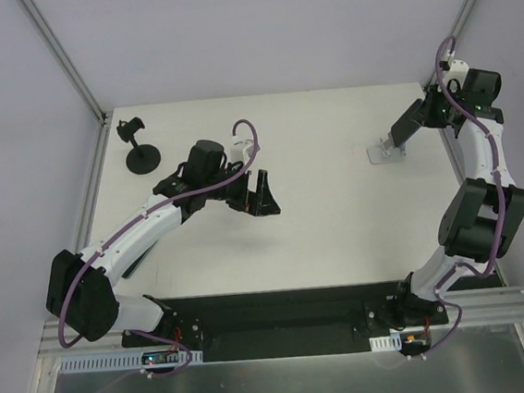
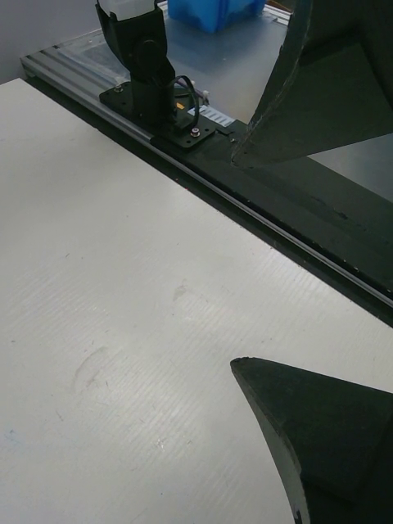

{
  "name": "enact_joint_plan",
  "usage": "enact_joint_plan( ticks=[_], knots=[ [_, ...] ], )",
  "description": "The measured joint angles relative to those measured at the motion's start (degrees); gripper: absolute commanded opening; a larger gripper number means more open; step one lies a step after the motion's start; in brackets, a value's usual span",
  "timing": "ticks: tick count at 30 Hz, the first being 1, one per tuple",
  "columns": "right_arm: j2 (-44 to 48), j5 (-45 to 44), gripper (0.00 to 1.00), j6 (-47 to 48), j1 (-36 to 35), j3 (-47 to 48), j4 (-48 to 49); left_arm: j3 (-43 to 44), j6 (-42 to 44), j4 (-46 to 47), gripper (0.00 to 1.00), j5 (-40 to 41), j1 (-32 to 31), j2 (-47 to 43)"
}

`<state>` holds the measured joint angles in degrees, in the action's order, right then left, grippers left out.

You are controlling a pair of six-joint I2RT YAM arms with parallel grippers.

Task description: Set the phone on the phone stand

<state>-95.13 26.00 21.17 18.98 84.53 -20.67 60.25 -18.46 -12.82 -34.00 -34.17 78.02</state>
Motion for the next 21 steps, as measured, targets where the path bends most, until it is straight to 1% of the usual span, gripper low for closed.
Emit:
enact_joint_plan(
  ticks=[5, 8, 11, 21],
  knots=[
    [-4.66, 1.62, 0.01, 0.90, 0.13, 3.69, 0.57, 0.00, 0.11, 0.02, 0.97, -0.20, 0.00, 0.09],
    [-6.40, 2.27, 0.01, 1.18, 0.13, 4.31, 0.68, 0.00, 0.11, 0.04, 0.99, -0.44, 0.00, 0.35],
    [-7.87, 3.23, 0.01, 1.62, 0.15, 4.55, 0.42, 0.00, 0.13, 0.04, 0.99, -0.48, 0.00, 0.63],
    [-8.76, 4.11, 0.01, 1.81, 0.17, 4.24, 0.98, 0.00, 0.11, 0.07, 0.99, -0.74, 0.00, 0.79]
  ],
)
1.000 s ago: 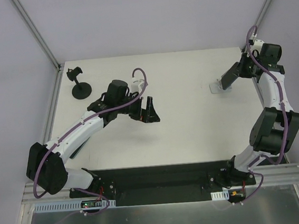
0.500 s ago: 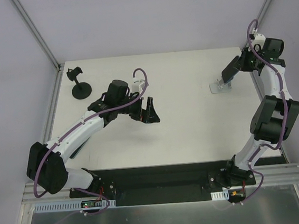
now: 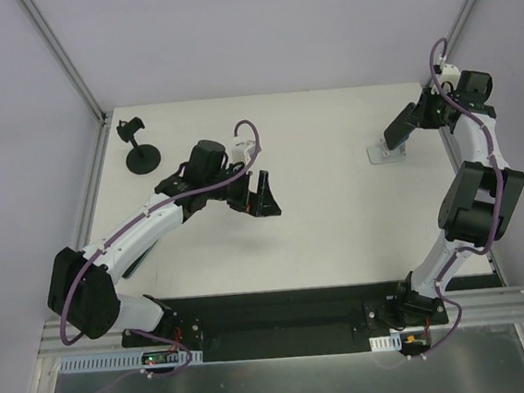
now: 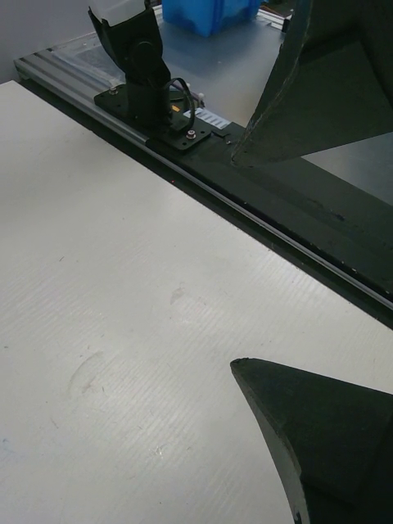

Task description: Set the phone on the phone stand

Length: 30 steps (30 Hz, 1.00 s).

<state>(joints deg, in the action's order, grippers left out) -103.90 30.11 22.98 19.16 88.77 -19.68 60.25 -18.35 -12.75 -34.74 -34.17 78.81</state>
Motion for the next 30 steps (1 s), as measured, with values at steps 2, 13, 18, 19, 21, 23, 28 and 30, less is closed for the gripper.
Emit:
enact_joint_plan(
  ticks=[2, 13, 18, 19, 21, 23, 28, 30],
  knots=[
    [0.00, 0.04, 0.01, -0.26, 0.00, -0.70, 0.61, 0.00, 0.00, 0.00, 0.99, -0.33, 0.00, 0.07],
    [0.00, 0.81, 0.01, -1.38, 0.15, -4.39, 2.89, 0.00, -0.02, 0.09, 0.99, -0.79, 0.00, 0.70],
    [0.00, 0.79, 0.24, -2.03, 0.15, -4.70, 3.48, 0.00, -0.02, 0.42, 0.99, -0.81, 0.00, 0.70],
    [0.00, 0.79, 0.30, -2.25, 0.15, -4.70, 3.52, 0.00, -0.02, 0.46, 0.99, -0.81, 0.00, 0.70],
    [0.00, 0.59, 0.55, -2.67, 0.15, -4.70, 3.78, 0.00, -0.02, 0.46, 0.99, -0.81, 0.00, 0.72],
    [0.00, 0.07, 0.71, -3.15, 0.15, -4.70, 3.91, 0.00, -0.02, 0.48, 0.99, -0.81, 0.00, 0.72],
    [0.07, -2.86, 0.90, -4.09, 0.13, -4.70, 3.45, 0.00, -0.02, 0.48, 0.99, -0.76, 0.00, 0.72],
    [0.35, -4.24, 1.00, -4.39, 0.13, -4.68, 2.60, 0.00, 0.00, 0.48, 0.99, -0.72, 0.00, 0.72]
  ],
)
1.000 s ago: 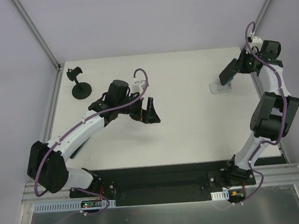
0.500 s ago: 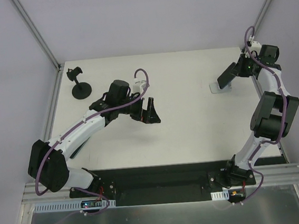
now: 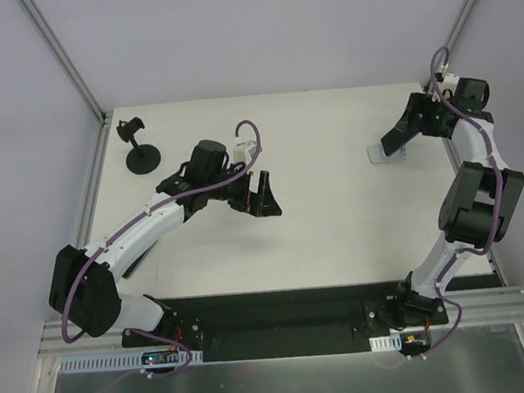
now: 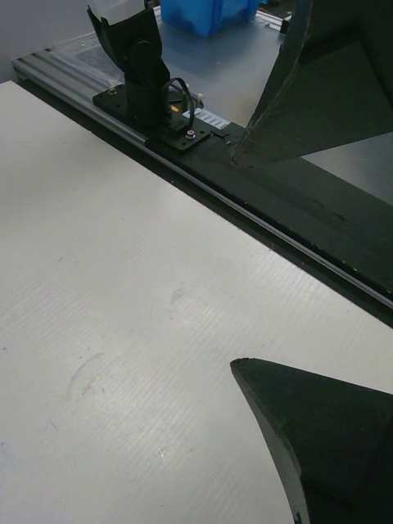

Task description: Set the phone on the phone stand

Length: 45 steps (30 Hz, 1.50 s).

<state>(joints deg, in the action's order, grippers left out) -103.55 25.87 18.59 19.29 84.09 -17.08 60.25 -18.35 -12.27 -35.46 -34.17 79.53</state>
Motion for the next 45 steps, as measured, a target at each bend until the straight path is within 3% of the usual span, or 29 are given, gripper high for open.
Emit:
enact_joint_plan(
  ticks=[5, 10, 13, 17, 22, 28, 31, 33, 40, 45],
  knots=[
    [0.98, -5.51, 0.96, -2.05, -0.04, 3.26, -4.68, 0.00, 0.24, 0.00, 0.99, 0.20, 0.04, 0.00],
    [7.32, -17.38, 0.96, -8.33, -2.25, 4.52, -10.82, 0.00, 0.02, 0.02, 0.99, 3.30, 0.20, 0.00],
    [13.90, -26.86, 0.96, -12.39, -7.17, 3.82, -14.16, -0.02, -1.99, -0.04, 0.99, 7.69, 0.74, -0.07],
    [25.40, -34.53, 0.96, -15.43, -19.76, -1.68, -15.69, -0.28, -7.45, -1.44, 0.99, 18.40, 3.61, -1.49],
    [36.00, -31.39, 0.96, -16.35, -36.44, -14.51, -14.23, -1.18, -13.25, -3.48, 0.99, 26.69, 14.88, -6.82],
    [41.64, -21.46, 0.96, -18.56, -49.24, -28.20, -11.21, -0.09, -14.86, -4.04, 0.97, 30.16, 32.79, -10.21],
    [43.69, -15.82, 0.96, -19.19, -50.84, -31.80, -8.76, 4.28, -10.91, -4.92, 0.75, 32.98, 38.62, -7.30],
    [45.38, -13.49, 0.96, -19.43, -50.82, -32.96, -7.56, 9.35, -7.02, -5.20, 0.66, 36.06, 40.15, -3.10],
    [48.87, -10.03, 0.96, -18.67, -50.82, -33.33, -5.66, 24.83, 4.02, -5.05, 0.61, 37.31, 44.00, 14.60],
    [48.92, -9.66, 0.96, -17.59, -50.82, -33.33, -5.75, 30.12, 8.50, -6.29, 0.56, 37.40, 44.28, 22.91]
  ],
)
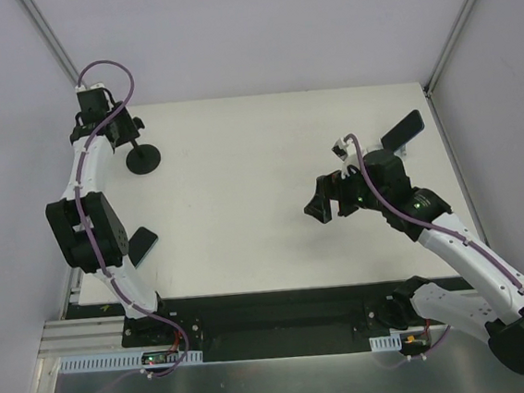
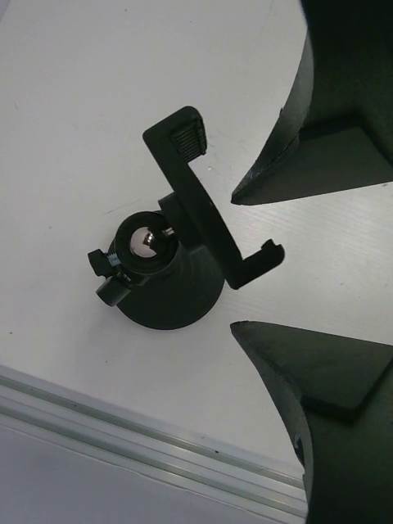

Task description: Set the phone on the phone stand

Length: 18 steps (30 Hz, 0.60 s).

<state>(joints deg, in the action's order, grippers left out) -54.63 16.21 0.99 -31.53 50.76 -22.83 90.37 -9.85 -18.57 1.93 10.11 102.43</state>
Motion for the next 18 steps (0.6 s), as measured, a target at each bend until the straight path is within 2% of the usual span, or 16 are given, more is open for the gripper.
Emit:
enact_joint_plan(
  ticks=[5, 7, 9, 14, 18],
  knots=[
    [-0.20, 0.04, 0.96, 0.57, 0.00, 0.00, 0.04, 4.35, 2.05, -1.05, 0.29, -0.63, 0.00, 4.17],
    [-0.63, 0.13, 0.96, 0.66, 0.00, 0.00, 0.04, 4.63, 2.75, -1.40, 0.22, -1.07, 0.00, 4.39],
    [-1.25, 0.15, 0.96, 0.72, 0.00, 0.00, 0.07, 4.66, 3.32, -1.46, 0.00, -1.42, -0.04, 4.39],
    [-2.73, 0.15, 0.96, 0.83, 0.00, 0.00, 0.09, 4.42, 4.11, -1.70, 0.00, -1.55, -0.55, 4.17],
    [-3.41, 0.15, 0.96, 1.42, 0.00, 0.00, 0.09, -0.02, 5.22, -1.57, 0.00, -3.41, -2.71, -0.07]
  ],
)
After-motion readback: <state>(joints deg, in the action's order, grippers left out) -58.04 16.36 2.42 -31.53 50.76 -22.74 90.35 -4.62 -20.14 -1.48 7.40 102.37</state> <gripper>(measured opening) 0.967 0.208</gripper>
